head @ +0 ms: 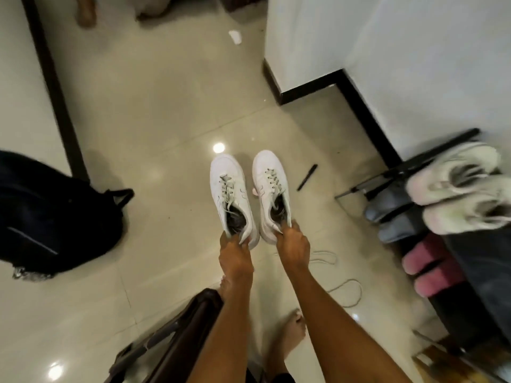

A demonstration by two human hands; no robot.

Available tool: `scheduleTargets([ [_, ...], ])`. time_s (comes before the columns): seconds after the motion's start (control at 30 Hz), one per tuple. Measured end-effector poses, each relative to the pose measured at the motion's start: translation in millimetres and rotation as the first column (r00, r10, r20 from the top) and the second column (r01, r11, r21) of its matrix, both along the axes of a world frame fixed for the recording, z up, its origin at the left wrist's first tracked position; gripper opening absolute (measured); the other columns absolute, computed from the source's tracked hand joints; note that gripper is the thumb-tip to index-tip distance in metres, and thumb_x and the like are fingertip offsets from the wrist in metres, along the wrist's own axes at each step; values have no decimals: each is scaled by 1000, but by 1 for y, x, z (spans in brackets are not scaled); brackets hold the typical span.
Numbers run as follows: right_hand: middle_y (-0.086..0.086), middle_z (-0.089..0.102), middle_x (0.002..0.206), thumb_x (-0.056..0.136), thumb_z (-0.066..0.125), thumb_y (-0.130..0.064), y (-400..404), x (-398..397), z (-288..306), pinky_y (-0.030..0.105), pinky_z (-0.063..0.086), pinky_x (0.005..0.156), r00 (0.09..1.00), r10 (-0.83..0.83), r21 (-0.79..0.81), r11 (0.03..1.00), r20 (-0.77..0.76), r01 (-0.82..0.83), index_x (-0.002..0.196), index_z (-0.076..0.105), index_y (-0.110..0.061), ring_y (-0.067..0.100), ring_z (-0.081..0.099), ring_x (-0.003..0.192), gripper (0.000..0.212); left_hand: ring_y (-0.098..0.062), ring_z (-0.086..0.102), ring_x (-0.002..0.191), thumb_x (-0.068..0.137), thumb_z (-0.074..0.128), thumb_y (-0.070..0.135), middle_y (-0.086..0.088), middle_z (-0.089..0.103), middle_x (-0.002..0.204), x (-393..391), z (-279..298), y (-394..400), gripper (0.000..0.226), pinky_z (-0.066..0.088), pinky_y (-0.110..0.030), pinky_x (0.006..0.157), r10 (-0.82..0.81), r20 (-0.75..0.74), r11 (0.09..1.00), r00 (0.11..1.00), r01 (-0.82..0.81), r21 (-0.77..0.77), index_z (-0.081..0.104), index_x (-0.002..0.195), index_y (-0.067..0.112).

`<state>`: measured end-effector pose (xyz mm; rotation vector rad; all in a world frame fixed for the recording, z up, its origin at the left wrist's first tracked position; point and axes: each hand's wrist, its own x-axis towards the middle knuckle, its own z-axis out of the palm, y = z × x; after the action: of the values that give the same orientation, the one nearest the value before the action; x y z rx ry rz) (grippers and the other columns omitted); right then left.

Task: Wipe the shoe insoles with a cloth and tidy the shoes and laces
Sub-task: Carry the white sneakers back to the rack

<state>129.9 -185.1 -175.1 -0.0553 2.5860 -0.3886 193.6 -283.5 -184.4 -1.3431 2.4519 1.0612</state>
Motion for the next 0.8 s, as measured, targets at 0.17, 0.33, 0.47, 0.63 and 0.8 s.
scheduleTargets([
  [0.17, 11, 36, 148, 97, 41, -18, 64, 4, 120, 38, 48, 87, 978, -205, 4, 979, -41, 205, 123, 57, -16, 36, 62, 101, 30, -38, 61, 98, 83, 58, 4, -16, 54, 130, -19, 116, 44, 24, 47, -39, 76, -186, -99, 982, 978, 182, -43, 68, 105, 4],
  [0.33, 10, 36, 147, 97, 41, -17, 124, 24, 198, 37, 47, 86, 895, -438, -9, 898, -82, 439, 122, 57, -15, 35, 61, 101, 30, -39, 62, 97, 83, 59, 2, -17, 55, 129, -37, 201, 113, 28, 48, -39, 75, -378, -204, 925, 903, 375, -53, 67, 109, 5],
  [0.47, 9, 34, 149, 97, 41, -15, 175, 45, 222, 40, 49, 85, 765, -633, -29, 773, -121, 634, 115, 59, -12, 35, 63, 97, 26, -36, 63, 99, 84, 60, 3, -12, 50, 138, -37, 234, 177, 23, 48, -39, 78, -545, -191, 836, 817, 545, -54, 67, 106, 5],
  [0.63, 9, 48, 139, 96, 46, -17, 246, 78, 220, 36, 55, 81, 608, -775, -42, 622, -168, 782, 109, 62, -12, 28, 66, 88, 21, -36, 65, 98, 87, 61, 8, -13, 46, 142, -31, 238, 246, 23, 51, -39, 82, -766, -166, 638, 622, 767, -72, 65, 109, 4],
  [0.8, 12, 38, 147, 95, 46, -14, 308, 89, 193, 38, 53, 77, 470, -863, -7, 479, -188, 878, 111, 63, -10, 35, 67, 89, 24, -31, 64, 100, 93, 54, 19, -8, 42, 144, -40, 218, 310, 24, 48, -35, 83, -921, -62, 389, 385, 915, -109, 62, 112, 6],
])
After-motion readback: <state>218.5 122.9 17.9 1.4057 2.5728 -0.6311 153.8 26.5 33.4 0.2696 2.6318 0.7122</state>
